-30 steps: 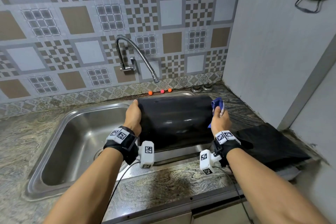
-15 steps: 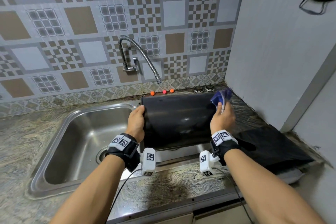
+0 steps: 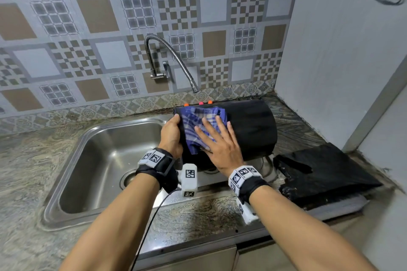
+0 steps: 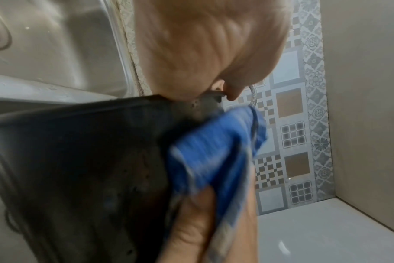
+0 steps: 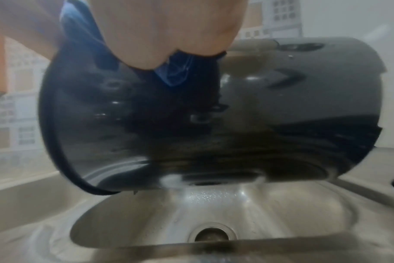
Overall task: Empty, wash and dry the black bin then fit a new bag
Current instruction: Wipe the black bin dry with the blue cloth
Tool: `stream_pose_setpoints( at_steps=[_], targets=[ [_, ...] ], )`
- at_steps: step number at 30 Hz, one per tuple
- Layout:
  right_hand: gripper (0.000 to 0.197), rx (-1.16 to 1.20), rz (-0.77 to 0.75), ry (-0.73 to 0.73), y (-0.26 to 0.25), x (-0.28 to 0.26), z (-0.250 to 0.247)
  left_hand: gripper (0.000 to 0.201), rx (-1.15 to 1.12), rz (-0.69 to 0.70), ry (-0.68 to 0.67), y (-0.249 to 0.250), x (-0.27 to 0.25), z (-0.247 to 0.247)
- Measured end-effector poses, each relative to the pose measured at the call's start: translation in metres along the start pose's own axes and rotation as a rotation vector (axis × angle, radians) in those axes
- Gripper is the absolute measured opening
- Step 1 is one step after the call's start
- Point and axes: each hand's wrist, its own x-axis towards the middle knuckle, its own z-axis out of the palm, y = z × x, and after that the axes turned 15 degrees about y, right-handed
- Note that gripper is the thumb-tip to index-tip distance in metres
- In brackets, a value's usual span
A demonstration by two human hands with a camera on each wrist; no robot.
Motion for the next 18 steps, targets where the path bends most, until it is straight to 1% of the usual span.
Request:
stream_pose_setpoints(
  at_steps=[2,4,6,8,9,11,12,13,15,18],
  targets=[
    [0.052,-0.041,0.129,0.017,0.015,-0.003,-0.001,0.026,-0.029,-0.009,0.048,0.002,0.002,0.0],
    [0.051,-0.08,0.321,0.018,0.039,-0.006,-0.002,0.02,-0.034,-0.011,0.055,0.005,0.005,-0.002],
    [0.05,-0.102,0.514,0.0,0.067,-0.012,-0.004,0.02,-0.034,-0.013,0.058,0.006,0.011,-0.007],
    [0.05,-0.025,0.724,0.011,0.086,-0.018,-0.008,0.02,-0.015,-0.009,0.075,0.007,0.017,-0.011],
    [0.049,0.04,0.856,0.034,0.091,-0.019,-0.012,0.02,-0.006,-0.006,0.075,0.008,0.02,-0.012],
    [0.046,0.137,1.139,0.083,0.095,-0.018,-0.021,0.02,-0.003,-0.007,0.08,0.009,0.022,-0.012],
    [0.046,0.175,1.263,0.09,0.095,-0.018,-0.024,0.019,0.001,-0.008,0.08,0.009,0.022,-0.012],
    [0.048,0.213,1.353,0.1,0.094,-0.017,-0.026,0.019,0.0,-0.01,0.089,0.01,0.023,-0.012],
    [0.048,0.262,1.431,0.099,0.095,-0.018,-0.026,0.02,-0.012,-0.033,0.104,0.01,0.024,-0.011],
    [0.047,0.261,1.431,0.064,0.099,-0.015,-0.022,0.017,-0.031,-0.051,0.119,0.011,0.029,-0.01]
  ],
)
